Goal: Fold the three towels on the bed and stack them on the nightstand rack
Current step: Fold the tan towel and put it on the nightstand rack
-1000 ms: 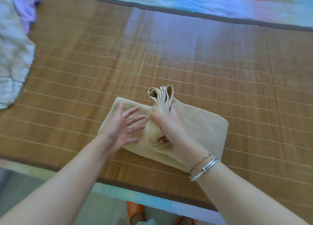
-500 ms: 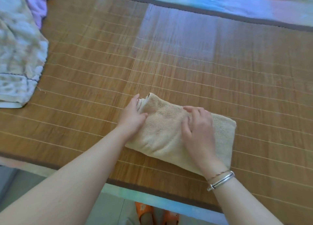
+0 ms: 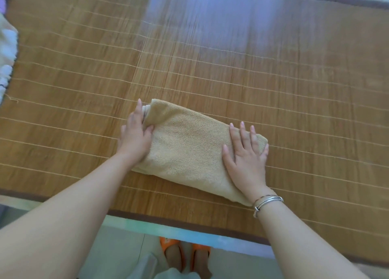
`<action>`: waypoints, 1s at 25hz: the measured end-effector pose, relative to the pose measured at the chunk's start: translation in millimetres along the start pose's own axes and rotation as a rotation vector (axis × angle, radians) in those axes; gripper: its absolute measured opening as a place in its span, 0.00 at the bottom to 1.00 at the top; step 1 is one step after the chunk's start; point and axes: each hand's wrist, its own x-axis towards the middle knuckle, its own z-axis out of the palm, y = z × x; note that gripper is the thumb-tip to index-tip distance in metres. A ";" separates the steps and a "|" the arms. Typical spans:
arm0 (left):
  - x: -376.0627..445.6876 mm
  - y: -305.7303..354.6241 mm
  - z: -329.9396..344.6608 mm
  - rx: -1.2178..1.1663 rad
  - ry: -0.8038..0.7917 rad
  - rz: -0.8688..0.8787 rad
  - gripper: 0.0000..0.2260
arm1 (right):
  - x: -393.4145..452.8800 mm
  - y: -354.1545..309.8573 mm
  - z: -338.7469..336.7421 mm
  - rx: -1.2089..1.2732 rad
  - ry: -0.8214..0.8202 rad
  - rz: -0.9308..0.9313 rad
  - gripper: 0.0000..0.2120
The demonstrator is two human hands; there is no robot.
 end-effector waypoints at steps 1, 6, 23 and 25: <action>1.6 -2.8 -3.9 -0.073 -0.012 -0.040 0.34 | -5.2 2.9 -6.7 0.126 0.041 -0.016 0.28; -11.1 -9.6 -27.5 -0.233 -0.157 -0.429 0.44 | -41.0 30.4 -36.3 0.883 0.062 0.576 0.33; -184.4 8.0 -299.4 -0.723 0.210 -0.376 0.29 | -47.1 -216.0 -218.2 1.313 -0.644 0.278 0.29; -206.1 -4.5 -346.4 -0.724 0.342 -0.359 0.24 | -51.9 -279.7 -234.6 1.256 -0.691 0.123 0.28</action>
